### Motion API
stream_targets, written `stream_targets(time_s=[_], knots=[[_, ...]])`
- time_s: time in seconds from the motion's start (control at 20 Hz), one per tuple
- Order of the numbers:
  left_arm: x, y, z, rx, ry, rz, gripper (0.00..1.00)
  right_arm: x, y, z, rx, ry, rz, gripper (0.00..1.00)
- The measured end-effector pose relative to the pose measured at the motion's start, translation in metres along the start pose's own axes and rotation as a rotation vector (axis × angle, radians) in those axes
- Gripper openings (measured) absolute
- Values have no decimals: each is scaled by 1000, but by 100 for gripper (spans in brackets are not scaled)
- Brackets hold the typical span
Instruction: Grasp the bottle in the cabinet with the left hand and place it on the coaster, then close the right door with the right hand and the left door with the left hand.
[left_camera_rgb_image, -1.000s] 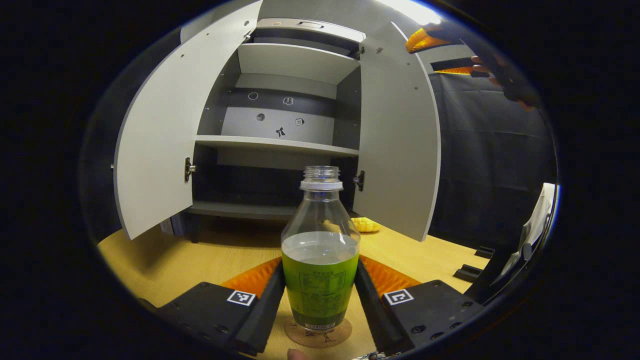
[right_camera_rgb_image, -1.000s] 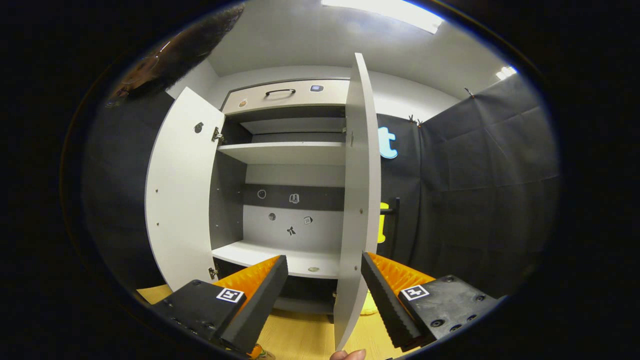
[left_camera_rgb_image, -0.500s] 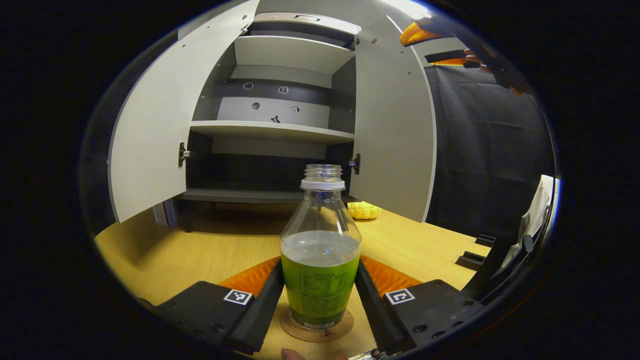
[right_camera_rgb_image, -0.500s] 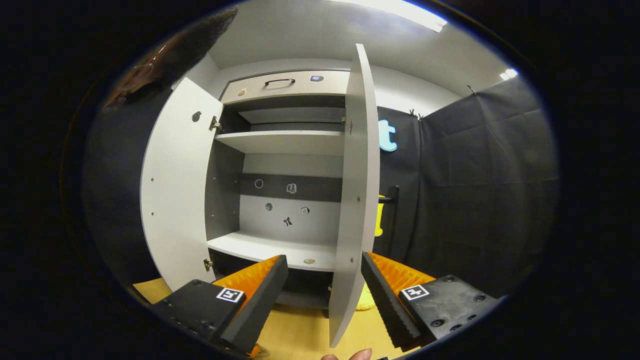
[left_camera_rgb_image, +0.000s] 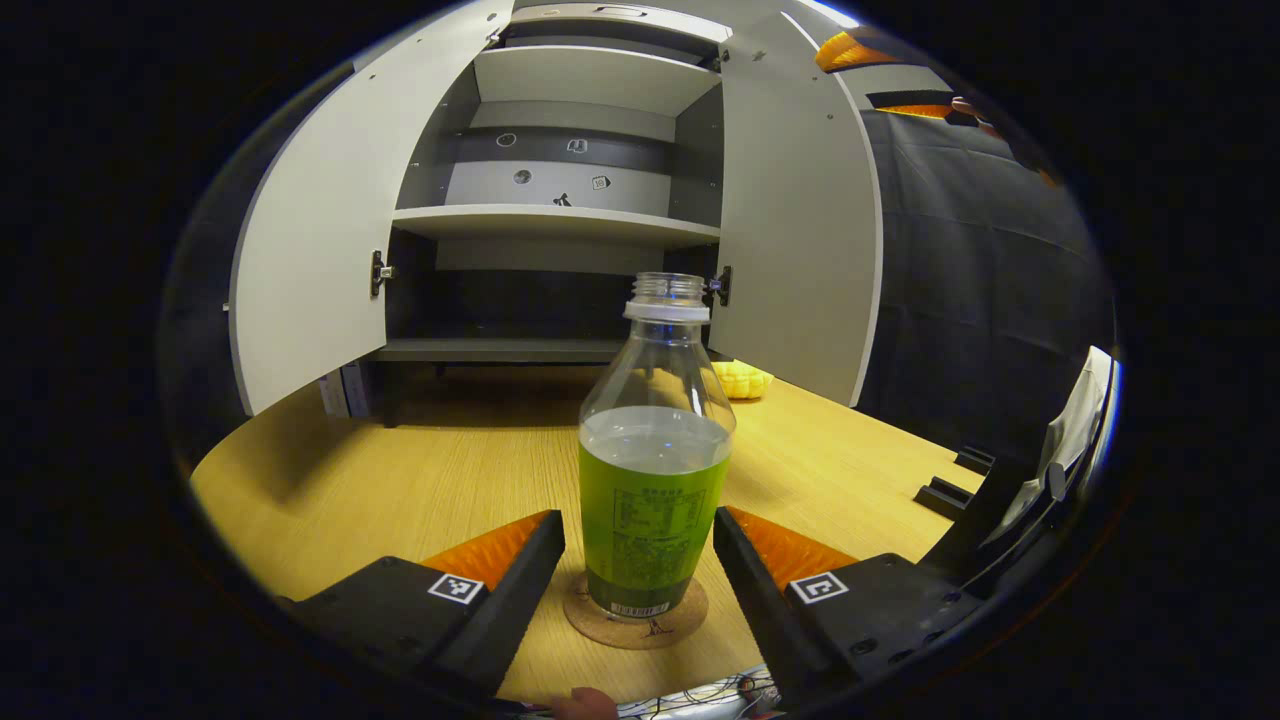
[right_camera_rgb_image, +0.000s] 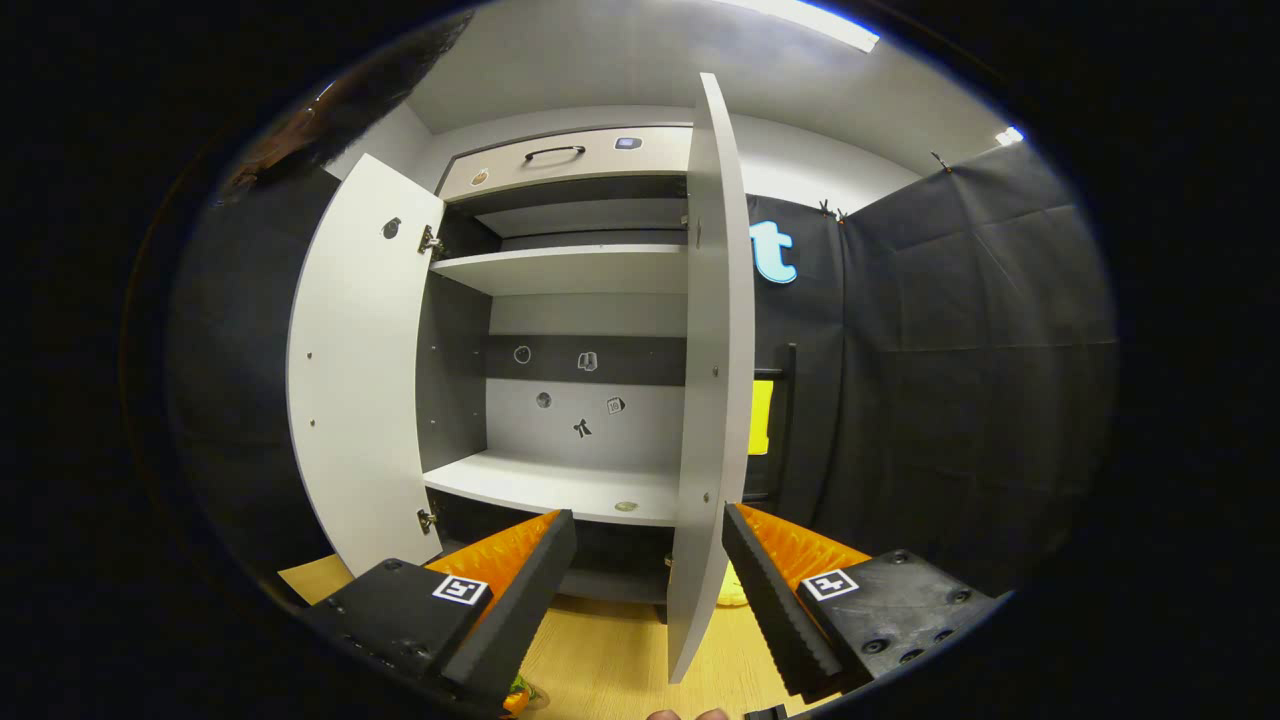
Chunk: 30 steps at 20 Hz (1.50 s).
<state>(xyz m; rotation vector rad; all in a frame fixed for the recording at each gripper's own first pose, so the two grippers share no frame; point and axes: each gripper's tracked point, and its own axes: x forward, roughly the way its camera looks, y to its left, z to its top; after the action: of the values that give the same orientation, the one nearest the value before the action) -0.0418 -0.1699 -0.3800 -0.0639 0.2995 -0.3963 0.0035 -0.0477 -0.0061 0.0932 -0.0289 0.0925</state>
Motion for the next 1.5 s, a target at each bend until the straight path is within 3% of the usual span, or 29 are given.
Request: stream_targets(time_s=[0.1,0.25,0.45,0.7,1.0,1.2,1.5], knots=[[-19,-3,5,-5,9,5,95,-3,-1,2,-4,-2,7,98],[-49,8,41,-24,-24,70,95,-8,-6,5,3,-1,3,98],[-90,32,120,-53,-108,163,95,-16,-5,7,69,24,17,98],[-139,81,216,-71,-197,281,95,-18,-18,22,54,-22,-19,98],[-175,124,298,-121,-258,325,95,-16,-43,19,53,11,-44,98],[-184,139,330,-123,-311,348,95,-14,-86,7,5,30,-105,98],[-173,148,339,-105,-295,366,95,19,-137,10,3,25,-175,98]])
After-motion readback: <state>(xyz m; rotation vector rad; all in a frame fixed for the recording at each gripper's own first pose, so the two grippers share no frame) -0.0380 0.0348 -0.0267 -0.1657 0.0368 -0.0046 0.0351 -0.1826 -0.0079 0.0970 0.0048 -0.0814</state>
